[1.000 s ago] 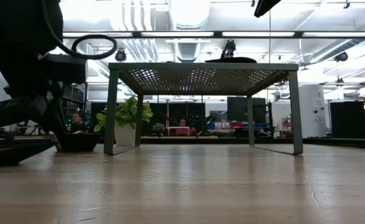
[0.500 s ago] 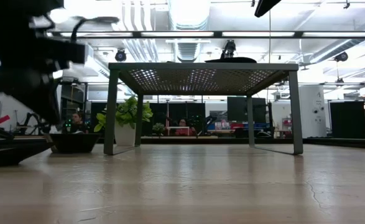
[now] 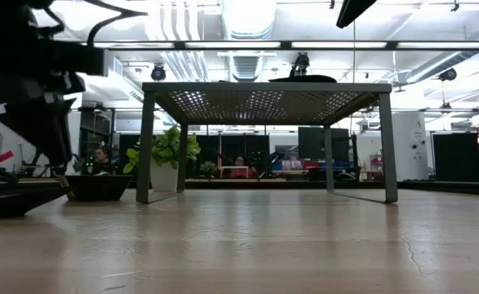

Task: Pick & Place Mini shaped plates
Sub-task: Stack the black distorted square plate on top of the black distorted square plate on the shelf

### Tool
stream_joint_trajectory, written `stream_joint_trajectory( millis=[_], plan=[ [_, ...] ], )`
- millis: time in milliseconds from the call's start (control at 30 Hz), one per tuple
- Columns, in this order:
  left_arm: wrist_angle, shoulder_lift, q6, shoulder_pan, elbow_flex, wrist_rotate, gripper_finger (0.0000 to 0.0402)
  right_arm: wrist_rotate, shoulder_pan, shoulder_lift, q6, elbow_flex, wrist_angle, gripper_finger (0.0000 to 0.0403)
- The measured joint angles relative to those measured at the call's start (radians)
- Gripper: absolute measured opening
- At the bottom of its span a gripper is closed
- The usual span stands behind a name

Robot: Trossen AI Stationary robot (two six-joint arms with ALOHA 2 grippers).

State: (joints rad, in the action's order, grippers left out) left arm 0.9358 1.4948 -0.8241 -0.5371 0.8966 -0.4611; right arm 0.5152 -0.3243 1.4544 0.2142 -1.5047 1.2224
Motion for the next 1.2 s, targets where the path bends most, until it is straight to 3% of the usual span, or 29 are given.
stream_joint_trajectory(
  millis=[300, 500, 800, 1067, 1200],
  plan=[
    [-0.143, 0.0, 0.016, 0.004, -0.065, -0.052, 0.0158, 0.0, 0.0, 0.0, 0.003, 0.042, 0.001, 0.0068],
    [-0.15, 0.0, -0.011, 0.026, -0.113, -0.088, 0.0175, 0.0, 0.0, 0.0, 0.003, 0.045, 0.0, 0.0064],
    [-0.204, -0.001, -0.043, 0.035, -0.171, -0.081, 0.0142, 0.0, 0.0, -0.002, 0.003, 0.045, 0.0, 0.0076],
    [-0.229, -0.001, 0.021, 0.035, -0.171, -0.057, 0.0016, 0.0, 0.0, -0.002, 0.003, 0.045, -0.001, 0.0075],
    [-0.222, -0.002, 0.011, 0.033, -0.164, -0.036, 0.0006, 0.0, 0.0, -0.002, 0.007, 0.045, -0.001, 0.0067]
  ],
)
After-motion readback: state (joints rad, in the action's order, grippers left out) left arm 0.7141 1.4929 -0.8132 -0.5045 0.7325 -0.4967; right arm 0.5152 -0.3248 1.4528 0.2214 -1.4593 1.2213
